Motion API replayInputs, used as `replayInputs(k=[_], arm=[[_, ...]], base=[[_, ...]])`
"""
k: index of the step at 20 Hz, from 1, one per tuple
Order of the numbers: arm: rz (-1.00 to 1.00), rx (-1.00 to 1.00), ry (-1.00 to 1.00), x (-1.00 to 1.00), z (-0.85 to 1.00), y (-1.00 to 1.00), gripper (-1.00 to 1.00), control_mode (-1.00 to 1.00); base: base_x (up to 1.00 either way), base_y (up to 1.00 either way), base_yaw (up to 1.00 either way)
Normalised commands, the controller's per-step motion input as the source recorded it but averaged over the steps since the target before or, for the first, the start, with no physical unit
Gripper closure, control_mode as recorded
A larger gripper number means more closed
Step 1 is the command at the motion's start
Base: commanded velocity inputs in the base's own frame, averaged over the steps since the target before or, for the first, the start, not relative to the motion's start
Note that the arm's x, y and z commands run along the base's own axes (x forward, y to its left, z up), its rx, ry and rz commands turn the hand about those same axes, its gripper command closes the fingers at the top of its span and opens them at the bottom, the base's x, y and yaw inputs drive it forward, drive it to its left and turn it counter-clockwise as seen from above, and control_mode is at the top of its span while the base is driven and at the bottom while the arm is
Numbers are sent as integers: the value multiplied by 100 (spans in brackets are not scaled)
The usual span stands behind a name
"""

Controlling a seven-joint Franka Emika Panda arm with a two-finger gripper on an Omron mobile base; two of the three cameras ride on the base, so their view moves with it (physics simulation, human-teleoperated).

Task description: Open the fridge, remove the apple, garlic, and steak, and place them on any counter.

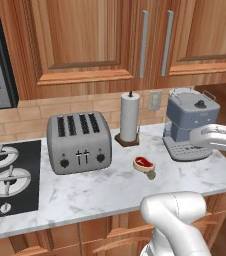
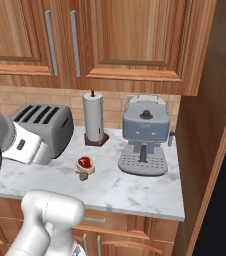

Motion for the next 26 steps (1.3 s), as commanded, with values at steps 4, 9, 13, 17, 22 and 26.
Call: replayInputs(k=[4, 9, 13, 17, 22, 26], arm=[[0, -2, -2, 0, 2, 31, -100, -100], [0, -5, 0, 0, 0, 36, -100, -100], [0, -3, 0, 0, 0, 26, -100, -100], [0, 0, 0, 0, 0, 0, -100, 100], [0, 0, 0, 0, 0, 0, -100, 100], [0, 0, 0, 0, 0, 0, -100, 100]], base=[[0, 0, 0], [0, 0, 0], [0, 0, 0], [0, 0, 0], [-11, 0, 0], [-57, -18, 1]])
